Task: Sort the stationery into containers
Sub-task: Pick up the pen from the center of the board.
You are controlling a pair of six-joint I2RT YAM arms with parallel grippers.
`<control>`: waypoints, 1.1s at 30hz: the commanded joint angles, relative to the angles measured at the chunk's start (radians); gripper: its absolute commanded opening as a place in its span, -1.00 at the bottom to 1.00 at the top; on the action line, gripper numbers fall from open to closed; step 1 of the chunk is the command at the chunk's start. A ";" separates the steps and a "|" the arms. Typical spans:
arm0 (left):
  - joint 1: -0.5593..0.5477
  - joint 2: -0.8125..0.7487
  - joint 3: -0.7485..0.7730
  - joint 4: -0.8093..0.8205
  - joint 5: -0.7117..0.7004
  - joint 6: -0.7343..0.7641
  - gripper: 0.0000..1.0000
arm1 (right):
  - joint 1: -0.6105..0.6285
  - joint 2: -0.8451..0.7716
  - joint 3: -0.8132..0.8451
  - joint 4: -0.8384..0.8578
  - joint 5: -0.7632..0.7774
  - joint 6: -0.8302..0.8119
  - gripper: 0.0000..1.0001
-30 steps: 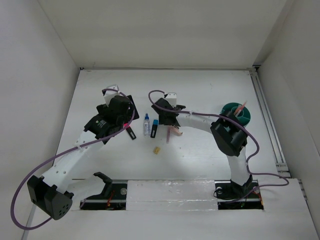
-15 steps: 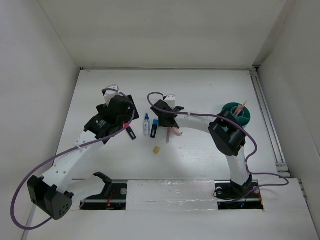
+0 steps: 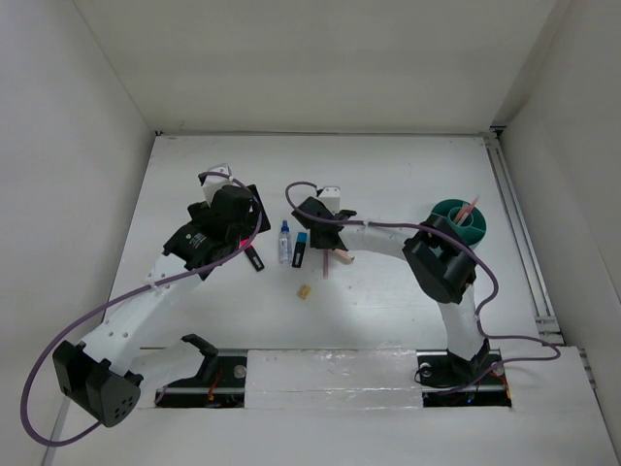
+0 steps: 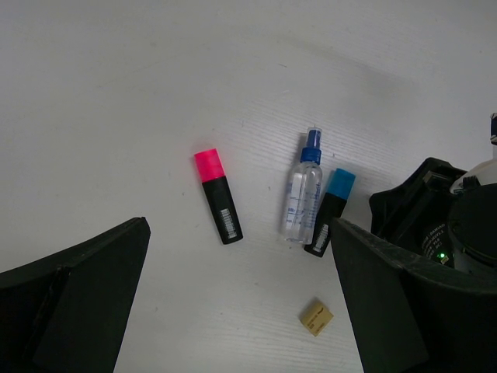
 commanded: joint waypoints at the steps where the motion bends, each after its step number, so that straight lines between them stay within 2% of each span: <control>1: 0.006 -0.025 0.031 0.017 -0.001 0.012 1.00 | 0.007 0.000 -0.032 -0.013 -0.021 0.012 -0.25; 4: 0.006 -0.025 0.031 0.017 -0.001 0.012 1.00 | 0.007 0.009 -0.041 -0.013 -0.030 0.012 -0.38; 8: 0.006 -0.025 0.031 0.017 -0.001 0.012 1.00 | 0.007 0.018 -0.041 -0.004 -0.041 0.012 -0.73; 9: 0.006 -0.025 0.031 0.017 -0.001 0.012 1.00 | 0.007 0.018 -0.041 -0.004 -0.041 0.012 -0.89; 11: 0.006 -0.025 0.031 0.017 -0.001 0.012 1.00 | 0.007 0.018 -0.052 -0.004 -0.041 0.012 -1.00; 17: 0.006 -0.025 0.031 0.017 -0.001 0.012 1.00 | 0.007 -0.005 -0.061 0.005 -0.059 -0.010 -1.00; 21: 0.006 -0.025 0.031 0.017 -0.001 0.012 1.00 | -0.002 -0.107 -0.103 0.062 -0.038 -0.072 -1.00; 22: 0.006 -0.025 0.031 0.017 -0.001 0.012 1.00 | -0.002 -0.173 -0.123 0.127 -0.038 -0.112 -1.00; 26: 0.006 -0.025 0.031 0.017 -0.001 0.012 1.00 | -0.077 -0.341 -0.229 0.289 -0.123 -0.203 -1.00; 33: 0.006 -0.034 0.021 0.017 -0.001 0.012 1.00 | -0.237 -0.566 -0.332 0.415 -0.251 -0.287 -1.00</control>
